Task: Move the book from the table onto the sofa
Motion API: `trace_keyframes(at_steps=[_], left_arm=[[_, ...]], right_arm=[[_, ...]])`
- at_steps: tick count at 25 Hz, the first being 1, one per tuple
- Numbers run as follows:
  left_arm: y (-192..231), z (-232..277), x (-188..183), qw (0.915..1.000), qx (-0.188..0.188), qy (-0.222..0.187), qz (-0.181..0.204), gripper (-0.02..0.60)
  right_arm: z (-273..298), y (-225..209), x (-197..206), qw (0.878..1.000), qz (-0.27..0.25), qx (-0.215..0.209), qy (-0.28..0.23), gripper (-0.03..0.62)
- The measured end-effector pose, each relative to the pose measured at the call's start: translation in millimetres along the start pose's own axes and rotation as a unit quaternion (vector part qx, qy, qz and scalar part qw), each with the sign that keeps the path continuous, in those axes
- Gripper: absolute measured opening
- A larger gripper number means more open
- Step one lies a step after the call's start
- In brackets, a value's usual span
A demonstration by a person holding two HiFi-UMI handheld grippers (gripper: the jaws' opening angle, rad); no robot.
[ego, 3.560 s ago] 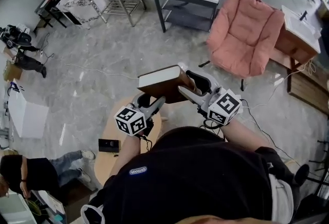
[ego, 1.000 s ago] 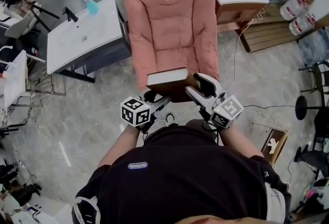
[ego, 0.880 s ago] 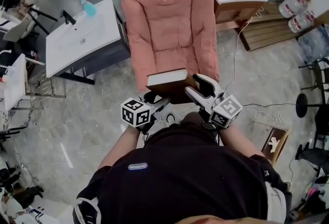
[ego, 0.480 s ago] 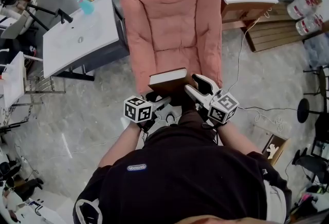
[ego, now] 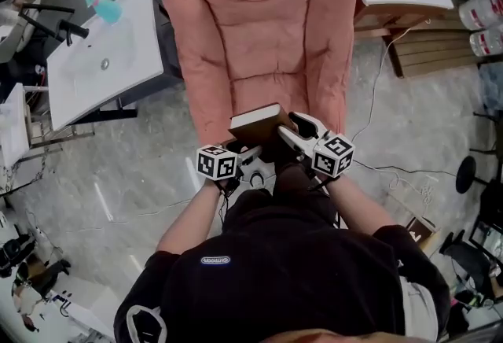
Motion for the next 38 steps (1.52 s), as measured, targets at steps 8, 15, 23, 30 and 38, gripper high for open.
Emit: trace_keyframes(at_steps=[8,15,23,30,38], left_arm=[[85.4,81.8,4.8,0.9975,-0.025,0.048,-0.045,0.244],[142.0,130.5,19.0,0.9918,-0.036,0.082,-0.092,0.245],[188.0,159.9,22.1,0.9846,-0.067,0.097,-0.129,0.244],[215.0,160.7,15.2,0.9835,-0.122,0.074,-0.111,0.175],[184.4,119.1,-0.9,0.984,-0.151,0.014,-0.093,0.17]], right_arm=[[57.9,-106.3,47.6,0.997,0.042,0.012,0.064,0.252],[100.2,-166.7,84.1,0.993,0.056,0.014,0.108,0.253],[133.0,-224.2,115.8,0.985,0.093,0.047,0.139,0.245],[139.8,-244.6,127.0,0.982,0.048,0.085,0.159,0.207],[106.4,-194.7,95.9,0.989,0.002,0.041,0.14,0.209]])
Point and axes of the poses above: the fingertips, and each gripper's own axes: z forward along the fingers, y to its left, x out of its underside, the point moved 2 cm from there along -z, backward along the fingers, and after that the axes turned 3 degrees about x, right-handed, at the moved point
